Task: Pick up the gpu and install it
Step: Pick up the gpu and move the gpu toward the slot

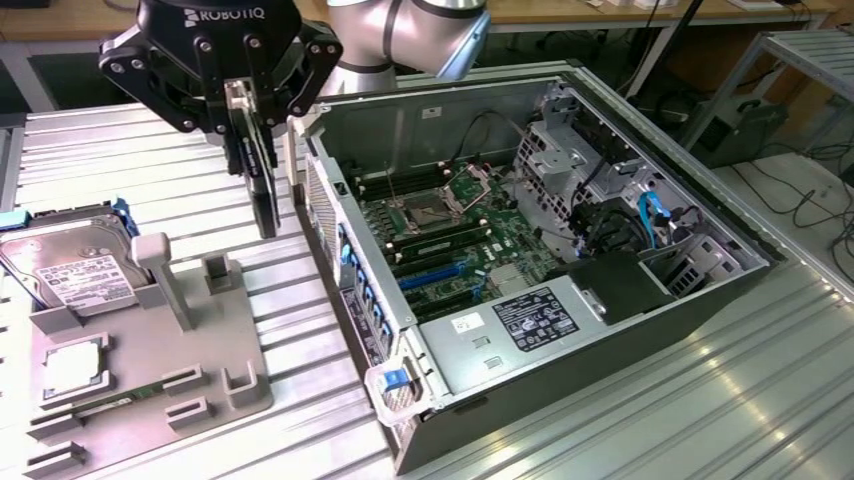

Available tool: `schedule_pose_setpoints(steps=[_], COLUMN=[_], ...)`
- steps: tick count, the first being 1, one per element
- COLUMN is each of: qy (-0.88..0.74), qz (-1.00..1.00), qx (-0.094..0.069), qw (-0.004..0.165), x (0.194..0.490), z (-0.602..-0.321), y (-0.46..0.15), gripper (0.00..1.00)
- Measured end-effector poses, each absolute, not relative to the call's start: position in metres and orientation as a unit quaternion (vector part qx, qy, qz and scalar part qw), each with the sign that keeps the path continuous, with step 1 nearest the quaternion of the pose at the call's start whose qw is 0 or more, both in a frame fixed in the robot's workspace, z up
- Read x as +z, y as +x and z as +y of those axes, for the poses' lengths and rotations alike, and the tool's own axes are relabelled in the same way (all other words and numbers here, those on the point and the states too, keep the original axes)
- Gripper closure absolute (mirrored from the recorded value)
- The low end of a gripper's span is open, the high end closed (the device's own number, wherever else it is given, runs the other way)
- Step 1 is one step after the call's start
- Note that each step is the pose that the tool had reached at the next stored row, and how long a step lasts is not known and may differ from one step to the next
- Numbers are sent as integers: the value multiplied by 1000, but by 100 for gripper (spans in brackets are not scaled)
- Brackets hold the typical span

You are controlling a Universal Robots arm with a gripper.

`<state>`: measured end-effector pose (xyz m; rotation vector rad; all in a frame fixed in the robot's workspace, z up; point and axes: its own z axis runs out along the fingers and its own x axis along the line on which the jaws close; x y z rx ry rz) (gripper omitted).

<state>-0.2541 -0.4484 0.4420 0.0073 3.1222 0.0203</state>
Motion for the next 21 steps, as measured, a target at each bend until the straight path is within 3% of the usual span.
schedule_pose_setpoints(steps=[21], qy=[2], qz=[1000], qx=[6], qw=[10], x=[442], z=[-448], y=[-238], gripper=[73])
